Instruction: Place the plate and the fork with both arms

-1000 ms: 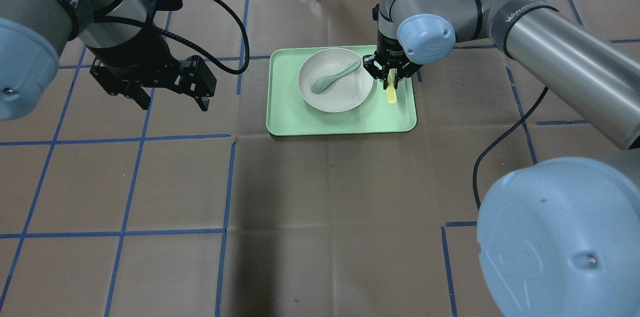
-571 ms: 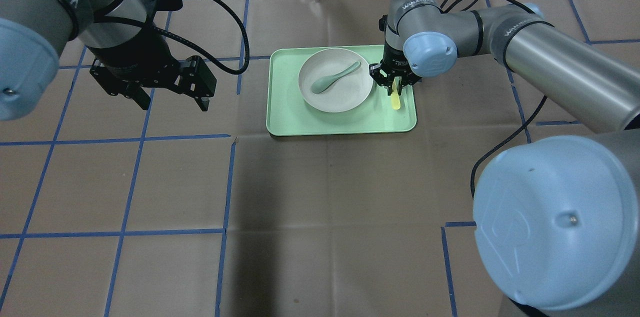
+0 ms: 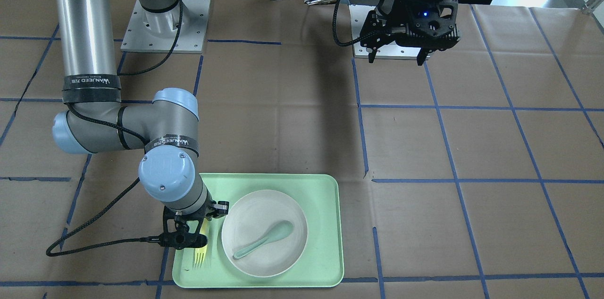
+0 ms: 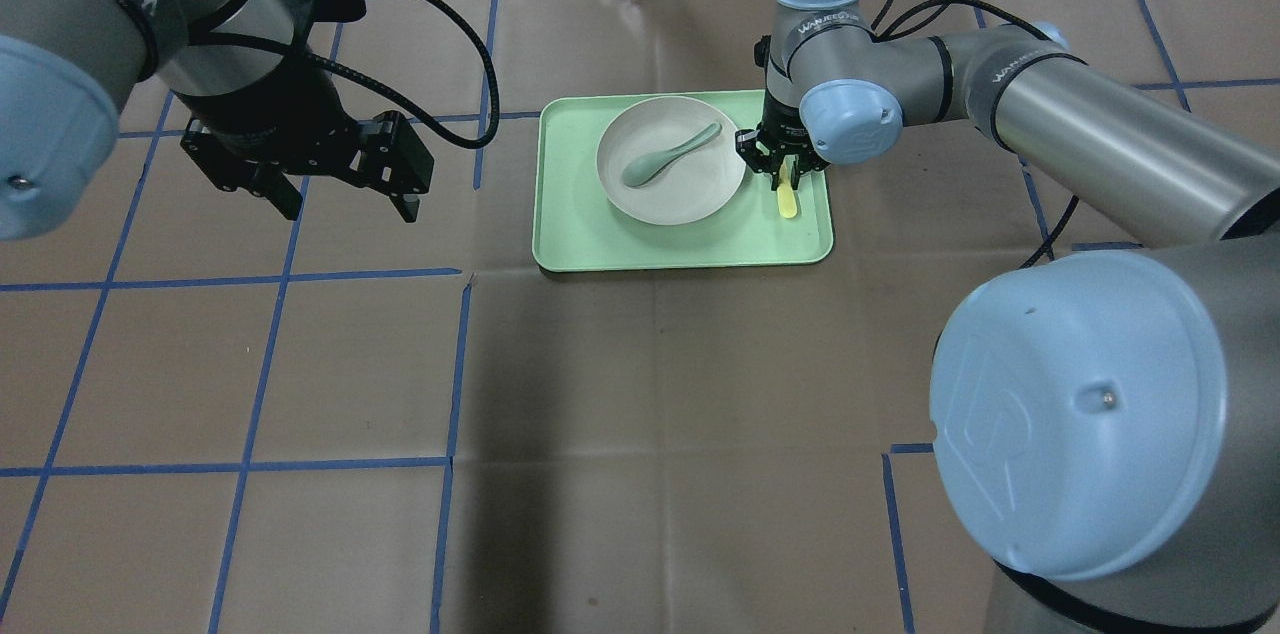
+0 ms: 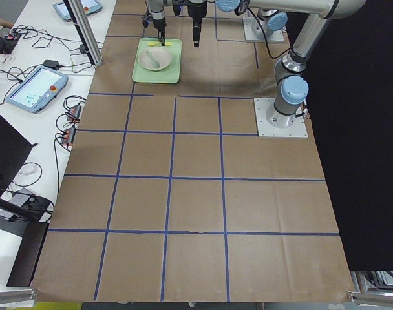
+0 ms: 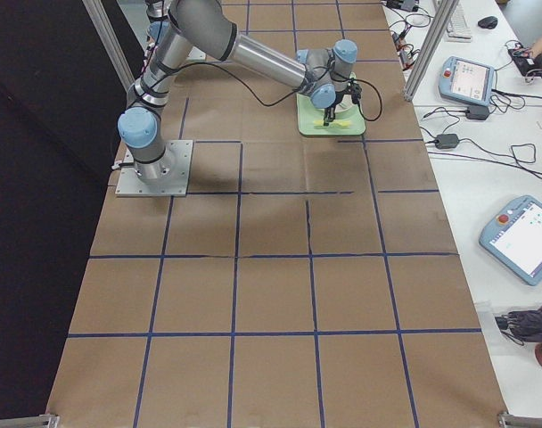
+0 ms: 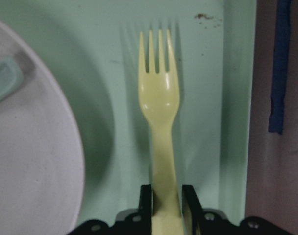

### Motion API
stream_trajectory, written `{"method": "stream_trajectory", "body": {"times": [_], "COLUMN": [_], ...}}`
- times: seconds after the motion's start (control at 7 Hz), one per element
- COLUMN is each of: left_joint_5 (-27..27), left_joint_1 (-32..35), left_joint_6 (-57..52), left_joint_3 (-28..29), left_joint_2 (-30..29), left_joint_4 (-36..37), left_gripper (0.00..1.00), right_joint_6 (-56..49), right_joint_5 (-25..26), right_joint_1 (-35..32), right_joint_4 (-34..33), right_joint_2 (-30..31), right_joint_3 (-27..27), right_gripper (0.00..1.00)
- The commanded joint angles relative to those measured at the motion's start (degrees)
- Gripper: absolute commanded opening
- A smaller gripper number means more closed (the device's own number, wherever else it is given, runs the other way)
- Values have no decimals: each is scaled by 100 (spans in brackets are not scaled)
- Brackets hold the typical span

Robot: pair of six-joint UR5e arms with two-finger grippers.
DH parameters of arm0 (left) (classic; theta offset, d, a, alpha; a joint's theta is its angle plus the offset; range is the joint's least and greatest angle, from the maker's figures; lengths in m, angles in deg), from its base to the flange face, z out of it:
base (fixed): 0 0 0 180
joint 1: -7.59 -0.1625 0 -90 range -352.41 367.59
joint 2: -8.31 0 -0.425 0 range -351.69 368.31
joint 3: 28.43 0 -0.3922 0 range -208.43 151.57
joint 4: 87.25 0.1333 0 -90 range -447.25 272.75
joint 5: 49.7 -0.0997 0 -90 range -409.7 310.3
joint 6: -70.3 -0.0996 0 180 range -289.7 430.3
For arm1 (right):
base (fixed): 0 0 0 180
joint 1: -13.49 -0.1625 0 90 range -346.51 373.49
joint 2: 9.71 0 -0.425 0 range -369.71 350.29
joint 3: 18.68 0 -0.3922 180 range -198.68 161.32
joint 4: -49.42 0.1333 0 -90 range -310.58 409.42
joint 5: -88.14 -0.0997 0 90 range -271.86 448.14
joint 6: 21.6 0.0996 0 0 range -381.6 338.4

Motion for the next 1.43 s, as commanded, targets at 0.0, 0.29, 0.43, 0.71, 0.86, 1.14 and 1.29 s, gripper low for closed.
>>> {"method": "stream_trajectory", "body": {"times": [0.0,0.29,0.43,0.71,0.86,1.14,1.29], "left_joint_5": [10,10,10,10,18,10,18], "left_joint_1": [9,0,0,0,9,9,9], "left_joint_6": [0,0,0,0,26,26,26], "left_joint_3": [0,0,9,0,0,-9,-9], "left_joint_2": [0,0,0,0,0,0,0], "left_joint_4": [0,0,9,0,9,0,0], "left_gripper": [100,100,100,100,100,100,100], "right_joint_6": [-7,-16,-25,-523,-830,-922,-887], "right_joint_5": [16,-28,-37,-11,-28,33,33], "right_joint_1": [73,82,91,248,458,549,539], "right_joint_4": [-3,572,768,1698,2172,2937,3280], "right_joint_2": [79,490,849,1595,1983,2800,3152], "right_joint_3": [45,282,179,169,160,169,169], "right_gripper": [100,100,100,100,100,100,100]}}
